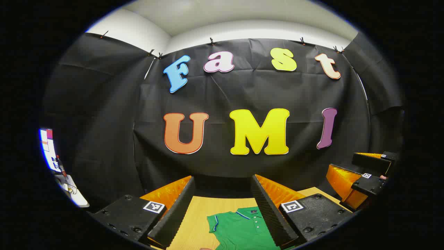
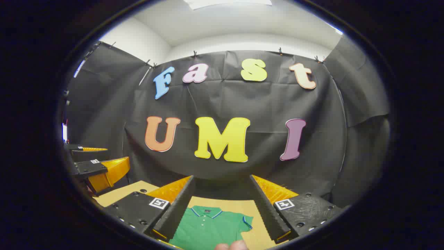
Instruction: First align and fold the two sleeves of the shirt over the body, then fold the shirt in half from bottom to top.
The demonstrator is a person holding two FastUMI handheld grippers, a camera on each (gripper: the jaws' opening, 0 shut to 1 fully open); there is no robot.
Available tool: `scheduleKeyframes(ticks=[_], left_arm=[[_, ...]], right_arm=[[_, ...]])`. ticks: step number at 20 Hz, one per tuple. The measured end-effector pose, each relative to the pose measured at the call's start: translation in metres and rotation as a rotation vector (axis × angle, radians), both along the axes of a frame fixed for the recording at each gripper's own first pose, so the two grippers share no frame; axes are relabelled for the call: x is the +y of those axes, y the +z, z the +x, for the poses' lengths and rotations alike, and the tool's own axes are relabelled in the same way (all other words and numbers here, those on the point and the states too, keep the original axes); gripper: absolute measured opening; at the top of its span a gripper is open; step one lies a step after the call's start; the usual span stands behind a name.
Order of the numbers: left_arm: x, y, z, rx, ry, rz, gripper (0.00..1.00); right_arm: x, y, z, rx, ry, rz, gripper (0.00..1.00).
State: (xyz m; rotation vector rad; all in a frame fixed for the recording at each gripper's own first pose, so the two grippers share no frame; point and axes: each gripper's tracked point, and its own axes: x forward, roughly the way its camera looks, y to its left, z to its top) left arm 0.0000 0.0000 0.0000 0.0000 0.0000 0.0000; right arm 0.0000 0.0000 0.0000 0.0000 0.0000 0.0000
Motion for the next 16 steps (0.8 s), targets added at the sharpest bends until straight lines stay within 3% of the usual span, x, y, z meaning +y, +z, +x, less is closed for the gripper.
scheduleKeyframes(ticks=[16], left_arm=[[-0.002, -0.005, 0.002, 0.026, 0.006, -0.011, 1.00]], right_arm=[[-0.012, -0.006, 0.005, 0.030, -0.001, 0.001, 0.95]])
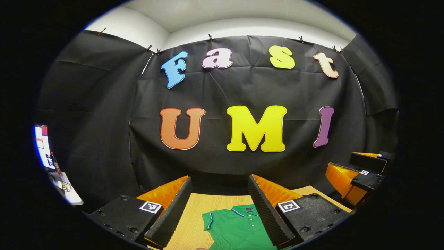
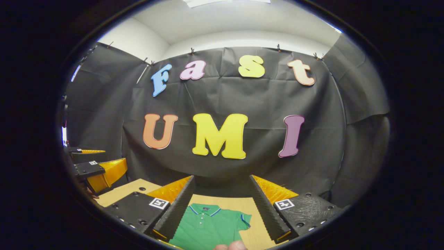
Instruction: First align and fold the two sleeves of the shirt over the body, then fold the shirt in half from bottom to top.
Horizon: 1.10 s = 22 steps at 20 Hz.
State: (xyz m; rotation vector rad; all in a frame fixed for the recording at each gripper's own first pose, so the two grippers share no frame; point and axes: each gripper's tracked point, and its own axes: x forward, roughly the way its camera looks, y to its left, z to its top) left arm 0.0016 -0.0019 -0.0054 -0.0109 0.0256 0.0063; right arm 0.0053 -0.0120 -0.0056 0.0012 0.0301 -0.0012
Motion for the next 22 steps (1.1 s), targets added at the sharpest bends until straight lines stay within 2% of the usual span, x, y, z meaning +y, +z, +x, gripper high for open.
scheduleKeyframes(ticks=[11, 14, 16, 22], left_arm=[[-0.011, -0.004, 0.016, 0.012, -0.010, -0.007, 1.00], [-0.015, -0.005, 0.026, 0.009, -0.008, 0.005, 1.00], [-0.020, -0.004, 0.033, 0.008, -0.007, 0.000, 1.00], [-0.023, -0.007, 0.052, 0.031, 0.024, 0.011, 1.00]], right_arm=[[-0.013, -0.021, 0.019, 0.054, 0.013, -0.002, 0.96], [-0.024, -0.043, 0.032, 0.105, 0.028, -0.025, 0.96], [-0.028, -0.062, 0.043, 0.134, 0.070, -0.035, 0.96], [-0.067, -0.132, 0.082, 0.252, 0.071, -0.076, 0.94]])
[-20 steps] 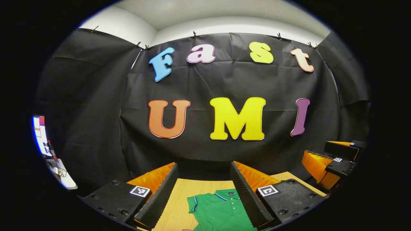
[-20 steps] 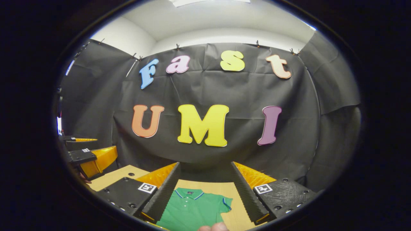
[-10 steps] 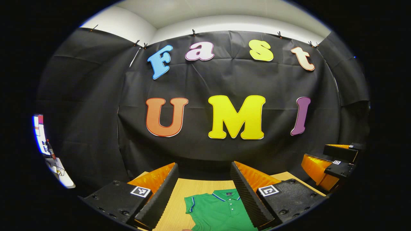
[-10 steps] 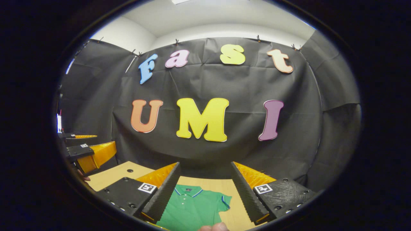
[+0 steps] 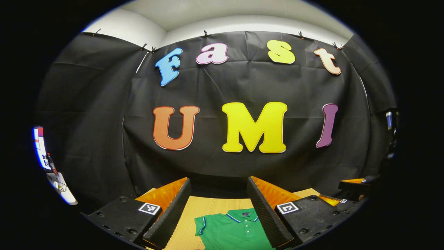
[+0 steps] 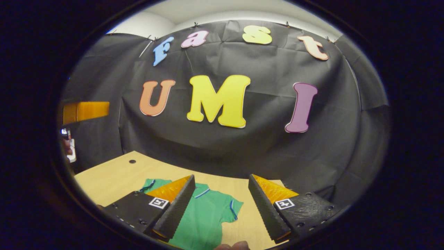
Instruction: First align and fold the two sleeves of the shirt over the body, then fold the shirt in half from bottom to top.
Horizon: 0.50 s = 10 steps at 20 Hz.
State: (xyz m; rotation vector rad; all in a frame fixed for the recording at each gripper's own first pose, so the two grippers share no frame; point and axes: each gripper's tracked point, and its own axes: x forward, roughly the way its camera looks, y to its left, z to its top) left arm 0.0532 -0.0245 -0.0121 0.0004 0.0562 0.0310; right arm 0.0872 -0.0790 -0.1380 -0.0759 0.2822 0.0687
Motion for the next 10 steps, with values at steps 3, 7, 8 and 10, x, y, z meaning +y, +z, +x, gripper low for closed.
scheduleKeyframes(ticks=[3, 7, 8, 10], left_arm=[[-0.002, -0.002, 0.008, 0.013, 0.021, 0.003, 1.00], [-0.009, -0.014, 0.015, 0.046, 0.038, -0.028, 1.00], [-0.011, -0.019, 0.016, 0.062, 0.043, -0.036, 1.00], [-0.012, -0.025, 0.020, 0.083, 0.056, -0.041, 1.00]], right_arm=[[-0.014, -0.053, 0.021, 0.094, 0.008, -0.018, 0.95], [-0.036, -0.124, 0.048, 0.228, 0.001, -0.017, 0.95], [-0.041, -0.142, 0.054, 0.264, -0.003, -0.019, 0.95], [-0.051, -0.176, 0.067, 0.334, -0.013, -0.010, 0.95]])
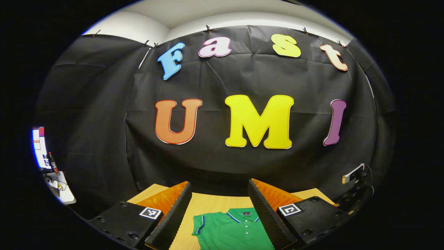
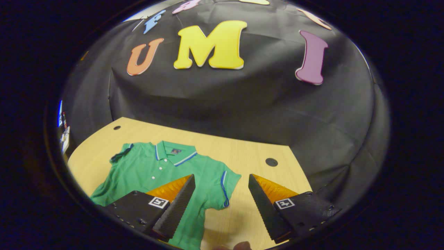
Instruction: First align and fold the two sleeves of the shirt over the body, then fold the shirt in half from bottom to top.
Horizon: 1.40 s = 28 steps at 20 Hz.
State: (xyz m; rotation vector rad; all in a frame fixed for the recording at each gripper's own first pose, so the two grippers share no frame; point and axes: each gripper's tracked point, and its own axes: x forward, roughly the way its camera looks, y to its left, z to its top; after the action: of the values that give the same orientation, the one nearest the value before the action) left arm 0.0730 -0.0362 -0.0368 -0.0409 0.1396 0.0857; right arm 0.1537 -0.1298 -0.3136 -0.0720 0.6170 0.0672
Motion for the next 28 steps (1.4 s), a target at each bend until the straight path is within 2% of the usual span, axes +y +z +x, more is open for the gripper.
scheduleKeyframes(ticks=[5, 9, 11, 12, 14, 15, 17, 18, 20, 23, 28], left_arm=[[0.008, -0.010, 0.007, 0.024, 0.035, 0.010, 1.00], [0.006, -0.020, 0.013, 0.058, 0.037, 0.015, 1.00], [0.007, -0.021, 0.014, 0.057, 0.033, 0.024, 1.00], [0.007, -0.022, 0.014, 0.057, 0.033, 0.024, 1.00], [0.008, -0.024, 0.016, 0.063, 0.033, 0.020, 1.00], [0.007, -0.024, 0.016, 0.065, 0.032, 0.017, 1.00], [0.009, -0.024, 0.016, 0.065, 0.035, 0.024, 1.00], [0.011, -0.023, 0.016, 0.062, 0.036, 0.025, 1.00], [0.012, -0.024, 0.015, 0.054, 0.037, 0.008, 1.00], [0.018, -0.028, 0.009, 0.073, 0.048, -0.001, 1.00], [0.039, -0.025, 0.001, 0.066, 0.089, -0.005, 1.00]], right_arm=[[-0.017, -0.069, 0.022, 0.130, -0.037, -0.001, 0.95], [-0.018, -0.113, 0.021, 0.241, -0.038, 0.015, 0.95], [-0.017, -0.123, 0.021, 0.278, -0.045, 0.027, 0.80], [-0.014, -0.127, 0.019, 0.296, -0.053, 0.044, 0.65], [-0.014, -0.133, 0.017, 0.327, -0.072, 0.064, 0.45], [-0.010, -0.131, 0.017, 0.329, -0.065, 0.086, 0.39], [-0.016, -0.126, 0.022, 0.307, -0.090, 0.054, 0.16], [-0.012, -0.124, 0.023, 0.308, -0.083, 0.073, 0.01], [-0.006, -0.122, 0.021, 0.334, -0.076, 0.099, 0.00], [0.002, -0.087, 0.034, 0.274, -0.082, 0.123, 0.00], [0.050, -0.039, 0.057, 0.209, -0.045, 0.177, 0.00]])
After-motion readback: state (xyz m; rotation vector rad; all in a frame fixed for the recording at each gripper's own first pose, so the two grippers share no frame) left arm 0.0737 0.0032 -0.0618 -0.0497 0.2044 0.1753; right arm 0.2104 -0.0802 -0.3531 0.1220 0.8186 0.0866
